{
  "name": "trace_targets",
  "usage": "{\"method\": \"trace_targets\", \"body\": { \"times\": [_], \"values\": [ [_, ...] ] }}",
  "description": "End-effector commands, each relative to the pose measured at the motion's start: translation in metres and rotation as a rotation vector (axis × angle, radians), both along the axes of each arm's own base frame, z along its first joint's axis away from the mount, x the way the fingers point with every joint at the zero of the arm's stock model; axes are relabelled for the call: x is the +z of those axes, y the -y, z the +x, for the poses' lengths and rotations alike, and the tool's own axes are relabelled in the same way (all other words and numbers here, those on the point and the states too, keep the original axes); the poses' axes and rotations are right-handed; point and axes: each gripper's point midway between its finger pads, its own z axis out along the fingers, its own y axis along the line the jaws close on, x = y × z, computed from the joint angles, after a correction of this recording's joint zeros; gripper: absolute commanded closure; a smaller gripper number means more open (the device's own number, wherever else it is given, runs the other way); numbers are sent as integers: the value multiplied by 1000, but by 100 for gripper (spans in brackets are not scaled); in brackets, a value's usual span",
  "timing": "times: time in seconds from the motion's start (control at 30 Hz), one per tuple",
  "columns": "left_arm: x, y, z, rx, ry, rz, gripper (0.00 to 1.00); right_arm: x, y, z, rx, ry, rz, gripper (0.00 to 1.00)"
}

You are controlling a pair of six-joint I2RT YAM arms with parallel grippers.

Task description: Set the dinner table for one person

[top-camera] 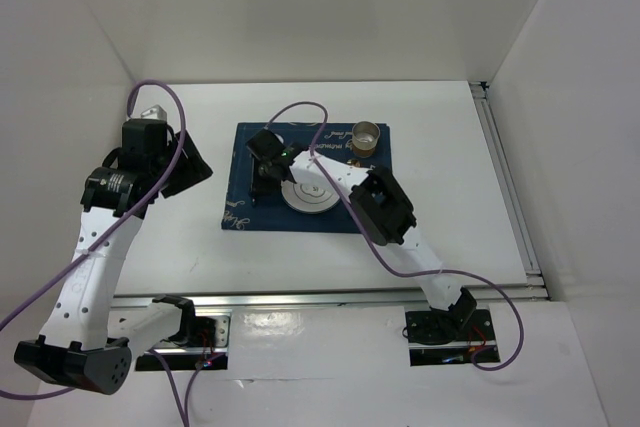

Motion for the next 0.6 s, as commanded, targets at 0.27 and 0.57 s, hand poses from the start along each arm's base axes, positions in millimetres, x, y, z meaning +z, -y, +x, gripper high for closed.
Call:
{"method": "trace_targets", "body": {
  "times": [0.27,0.57],
  "values": [
    [5,-2,0,-17,24,18,31,46,-6,-27,16,-3,83,96],
    [6,-1,0,-24,23,12,31,46,-3,-44,43,-43,69,97]
  ]
}}
